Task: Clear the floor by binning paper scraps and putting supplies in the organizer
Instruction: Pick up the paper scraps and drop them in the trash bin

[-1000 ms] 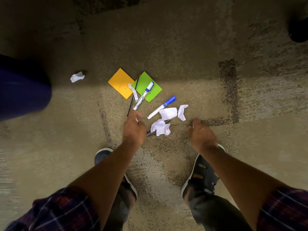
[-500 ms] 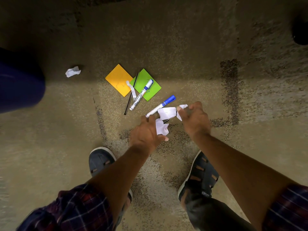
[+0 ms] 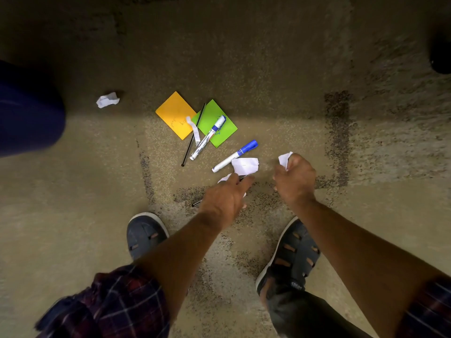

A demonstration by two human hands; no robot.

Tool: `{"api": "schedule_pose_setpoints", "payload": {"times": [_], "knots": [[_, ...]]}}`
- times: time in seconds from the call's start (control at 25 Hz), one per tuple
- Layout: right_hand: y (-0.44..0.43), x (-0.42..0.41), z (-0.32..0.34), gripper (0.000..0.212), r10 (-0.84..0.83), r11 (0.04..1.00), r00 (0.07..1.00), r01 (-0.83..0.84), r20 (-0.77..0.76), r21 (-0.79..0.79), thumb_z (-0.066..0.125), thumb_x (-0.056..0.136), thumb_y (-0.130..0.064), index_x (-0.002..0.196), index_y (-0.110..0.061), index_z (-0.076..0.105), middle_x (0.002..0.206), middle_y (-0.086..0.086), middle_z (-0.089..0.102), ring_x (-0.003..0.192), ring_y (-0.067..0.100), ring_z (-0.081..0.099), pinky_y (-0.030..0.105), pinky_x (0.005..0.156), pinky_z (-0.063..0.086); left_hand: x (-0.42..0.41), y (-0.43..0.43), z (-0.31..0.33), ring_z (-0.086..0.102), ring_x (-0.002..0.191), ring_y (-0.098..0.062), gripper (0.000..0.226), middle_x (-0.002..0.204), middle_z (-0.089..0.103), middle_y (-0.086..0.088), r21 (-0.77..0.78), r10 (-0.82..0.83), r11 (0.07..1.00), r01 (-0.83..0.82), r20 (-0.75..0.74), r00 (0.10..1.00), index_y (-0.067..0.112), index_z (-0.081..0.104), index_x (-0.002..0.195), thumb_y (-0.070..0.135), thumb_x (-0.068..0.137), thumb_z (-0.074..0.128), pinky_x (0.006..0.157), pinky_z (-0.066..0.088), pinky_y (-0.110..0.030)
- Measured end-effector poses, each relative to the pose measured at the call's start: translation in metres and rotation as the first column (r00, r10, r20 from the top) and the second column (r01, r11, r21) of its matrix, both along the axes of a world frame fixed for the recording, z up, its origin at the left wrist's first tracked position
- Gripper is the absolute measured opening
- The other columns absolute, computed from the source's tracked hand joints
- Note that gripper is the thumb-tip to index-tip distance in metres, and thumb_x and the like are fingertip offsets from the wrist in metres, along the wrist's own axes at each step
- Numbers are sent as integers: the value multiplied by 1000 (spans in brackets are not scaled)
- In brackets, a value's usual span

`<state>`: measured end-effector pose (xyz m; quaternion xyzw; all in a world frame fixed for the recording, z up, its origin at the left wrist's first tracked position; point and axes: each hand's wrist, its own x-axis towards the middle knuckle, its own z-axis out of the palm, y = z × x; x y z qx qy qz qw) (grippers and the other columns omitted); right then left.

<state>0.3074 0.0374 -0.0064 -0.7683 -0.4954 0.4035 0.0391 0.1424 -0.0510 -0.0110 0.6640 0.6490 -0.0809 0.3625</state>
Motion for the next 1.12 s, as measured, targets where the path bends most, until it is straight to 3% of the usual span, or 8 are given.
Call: {"api": "schedule_pose_setpoints", "payload": {"times": [0.12,0.24,0.36,0.48,0.68,0.8,0.92,1.12], "knots": [[4,7,5,26,-28,996,991,39,-133,83,69,86,-11,78,-28,52,70,-10,61,56,-5,59,10,50,43,1,3,-2,63,99,-25,64,117,57,-3,19,-134,991,134,-17,991,32,45,136,9,83,72,68,59,-41],[7,2,7,28,66,996,985,-56,-159,69,65,93,-12,116,-17,52,81,-9,59,66,-1,58,4,49,41,-6,2,-5,63,103,-26,43,117,59,-4,-12,-168,986,168,3,986,20,54,126,4,88,65,74,60,-41],[7,-7,4,25,264,965,949,-258,-175,57,59,95,-13,120,-11,56,87,0,63,71,10,58,19,59,47,-19,1,-1,67,101,-26,20,119,63,-6,-9,-138,990,140,123,983,14,62,116,16,97,64,80,59,-39],[5,-19,0,16,403,915,905,-400,-134,51,53,96,-14,109,-7,59,93,12,68,82,26,63,31,66,46,-34,-6,13,57,87,-11,22,119,58,-4,111,34,992,-59,213,976,15,66,106,36,98,64,69,57,-30],[1,-44,-4,40,541,840,839,-542,60,-8,68,87,-49,109,-18,57,101,10,71,96,32,67,37,72,49,-72,-10,26,54,88,-5,26,142,45,-2,159,196,963,-218,146,970,20,60,108,45,101,55,59,48,-22],[-2,-54,-10,55,608,792,780,-609,148,-42,71,77,-65,108,-22,58,102,5,71,97,30,68,38,73,50,-84,-6,25,60,75,-12,21,103,64,4,105,340,931,-351,105,934,22,53,102,43,103,50,61,47,-28],[-6,-59,-13,49,632,771,750,-633,194,-64,68,81,-60,109,-20,60,106,6,71,100,30,68,39,78,55,-81,-4,15,53,58,-12,20,67,57,11,73,355,933,-352,-25,935,28,38,91,40,103,48,47,30,-21],[-7,-51,-9,25,611,789,786,-614,100,5,50,91,-31,109,-26,67,108,0,74,101,27,69,38,84,56,-57,3,-4,54,71,-11,43,81,55,13,-91,541,829,-552,-115,833,30,49,102,61,83,72,61,40,-25]]}}
